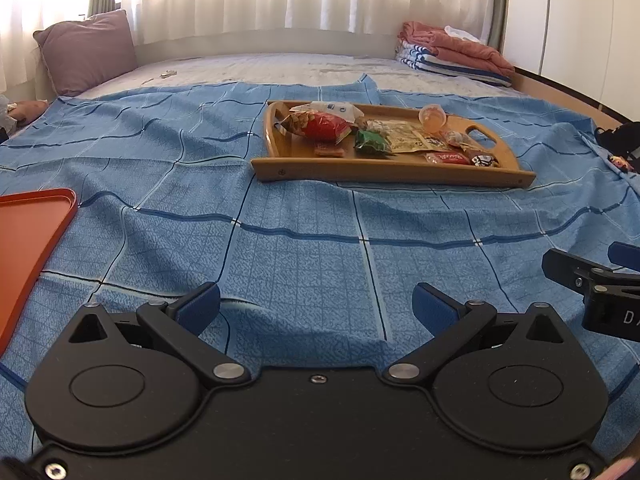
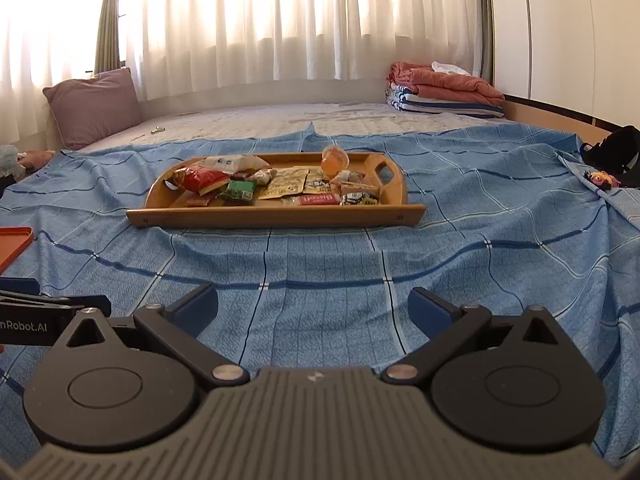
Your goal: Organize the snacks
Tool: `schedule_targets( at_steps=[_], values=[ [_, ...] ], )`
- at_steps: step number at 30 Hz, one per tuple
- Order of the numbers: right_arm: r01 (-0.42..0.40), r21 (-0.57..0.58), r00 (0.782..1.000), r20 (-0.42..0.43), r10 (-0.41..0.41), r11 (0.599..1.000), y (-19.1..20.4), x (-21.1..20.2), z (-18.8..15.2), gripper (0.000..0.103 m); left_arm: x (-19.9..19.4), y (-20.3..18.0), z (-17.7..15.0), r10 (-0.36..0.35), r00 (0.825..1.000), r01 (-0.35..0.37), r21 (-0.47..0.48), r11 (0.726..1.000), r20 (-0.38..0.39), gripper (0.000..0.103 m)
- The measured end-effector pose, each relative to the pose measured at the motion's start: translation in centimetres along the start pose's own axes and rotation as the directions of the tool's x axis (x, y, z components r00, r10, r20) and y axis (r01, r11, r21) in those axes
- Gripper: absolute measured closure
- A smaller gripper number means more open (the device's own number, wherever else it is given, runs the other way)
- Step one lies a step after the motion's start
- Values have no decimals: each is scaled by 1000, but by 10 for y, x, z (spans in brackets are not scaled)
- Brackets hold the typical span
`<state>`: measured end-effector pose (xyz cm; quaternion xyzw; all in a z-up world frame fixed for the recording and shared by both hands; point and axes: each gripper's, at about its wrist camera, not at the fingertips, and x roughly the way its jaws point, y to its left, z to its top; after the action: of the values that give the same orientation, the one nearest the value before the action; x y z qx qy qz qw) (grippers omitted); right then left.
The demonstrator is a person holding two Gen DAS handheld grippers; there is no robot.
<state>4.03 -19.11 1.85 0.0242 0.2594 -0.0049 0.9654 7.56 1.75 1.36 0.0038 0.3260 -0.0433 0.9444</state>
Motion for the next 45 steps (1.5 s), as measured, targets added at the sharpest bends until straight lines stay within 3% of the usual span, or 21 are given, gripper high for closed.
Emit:
schedule_targets(
  at_steps=[16, 45],
  values=[
    [25, -16, 997, -69, -26, 1000, 4, 21, -28, 0, 15, -3, -23, 27, 1000, -27, 17, 1000, 0, 0],
    [27, -43, 999, -26, -28, 999, 6, 23, -38, 0, 20, -6, -27, 45, 999, -45, 32, 998, 9, 0]
  ],
)
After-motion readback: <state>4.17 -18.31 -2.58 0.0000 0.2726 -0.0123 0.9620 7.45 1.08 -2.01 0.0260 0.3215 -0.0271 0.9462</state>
